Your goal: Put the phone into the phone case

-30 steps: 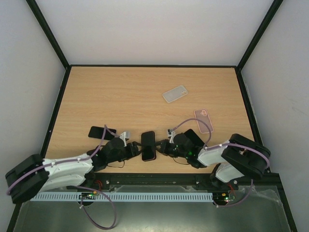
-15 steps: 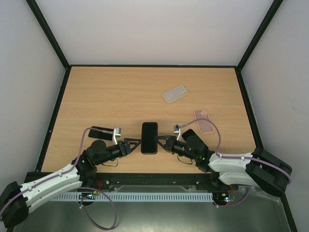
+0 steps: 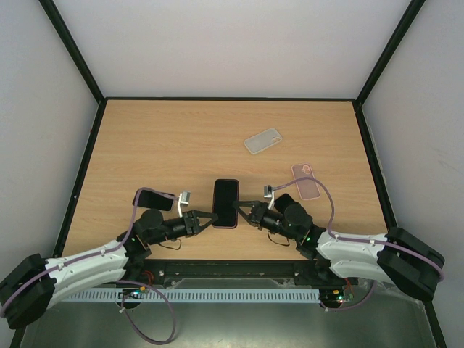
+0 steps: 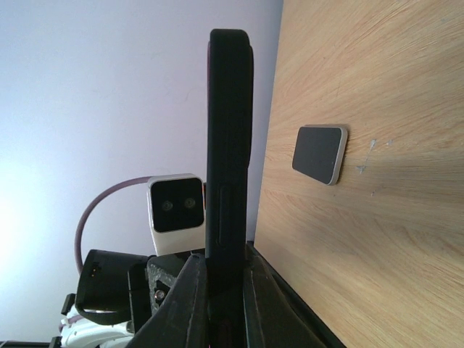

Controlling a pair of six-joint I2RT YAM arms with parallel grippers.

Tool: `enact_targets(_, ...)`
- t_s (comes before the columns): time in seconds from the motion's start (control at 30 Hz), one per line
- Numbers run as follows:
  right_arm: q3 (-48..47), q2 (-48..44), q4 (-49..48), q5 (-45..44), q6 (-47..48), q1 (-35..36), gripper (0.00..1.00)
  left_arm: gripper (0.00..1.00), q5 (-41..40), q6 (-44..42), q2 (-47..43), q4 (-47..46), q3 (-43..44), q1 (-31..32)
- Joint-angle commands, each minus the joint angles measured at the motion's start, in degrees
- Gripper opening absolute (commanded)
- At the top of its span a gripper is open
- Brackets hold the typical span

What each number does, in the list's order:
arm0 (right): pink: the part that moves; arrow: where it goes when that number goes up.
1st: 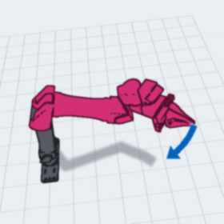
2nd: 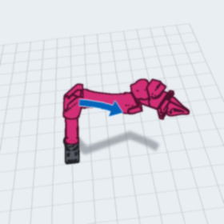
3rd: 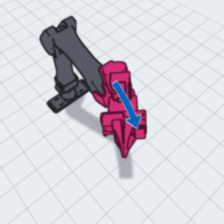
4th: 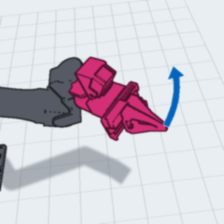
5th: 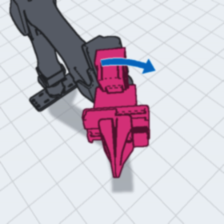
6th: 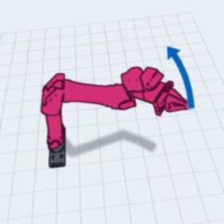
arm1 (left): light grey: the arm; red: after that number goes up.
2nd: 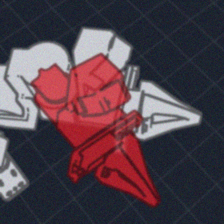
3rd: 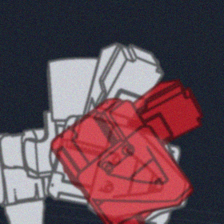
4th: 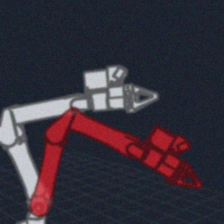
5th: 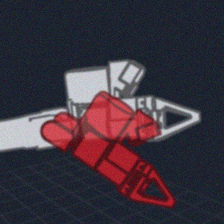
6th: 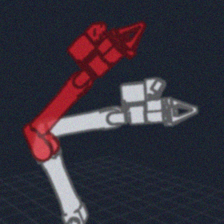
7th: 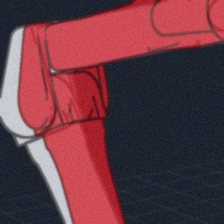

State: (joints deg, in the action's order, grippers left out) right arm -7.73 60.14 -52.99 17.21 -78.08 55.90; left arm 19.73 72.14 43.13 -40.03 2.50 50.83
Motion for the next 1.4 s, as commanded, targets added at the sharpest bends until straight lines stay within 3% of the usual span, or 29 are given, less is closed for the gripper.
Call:
enact_targets(0.0, -0.57, -2.8, -1.94, -2.44, -0.08, 0.18, 0.02, 0.09, -0.24, 0.33, 0.29, -1.65, -0.51, 0.21)
enact_targets(0.07, -0.56, -3.05, -1.18, -2.57, 0.2, 0.19, 0.03, 0.02, -0.82, 0.49, 0.2, -1.0, -0.4, 0.15)
enact_targets(0.27, -0.34, -3.1, -1.38, -2.24, -0.14, 0.25, 0.08, 0.02, -1.97, 0.85, -0.39, -0.57, -0.57, 0.23)
enact_targets(0.53, 0.32, -2.54, -0.17, 1.11, -0.96, 0.29, 0.46, 0.02, -4.37, 0.39, -1.18, -0.84, 0.09, 0.23)
enact_targets(0.67, 0.56, -1.14, 0.79, 3.42, -1.01, 0.69, 0.56, 0.02, -5.18, 0.19, -1.21, -1.63, 0.06, 0.21)
enact_targets(0.8, 0.54, 0.91, 0.35, 4.47, -1.2, 1.7, 0.58, 0.02, -5.98, 0.2, -1.44, -2.59, 0.05, 0.23)
enact_targets(0.97, -0.55, 3.92, -0.95, 5.72, -1.57, 2.7, 0.53, 0.02, -6.76, 0.32, -1.41, -3.62, -0.07, 0.21)
enact_targets(1.23, -0.01, 3.81, -2.24, 3.39, -2.44, 3.25, 0.03, 0.02, -8.18, -1.87, -1.44, 1.71, 0.39, 0.08)
enact_targets(1.37, -0.58, 1.98, 1.64, 1.82, -1.55, 3.33, 0.02, 0.02, -8.48, -2.92, -1.44, 3.53, 0.22, -0.01)
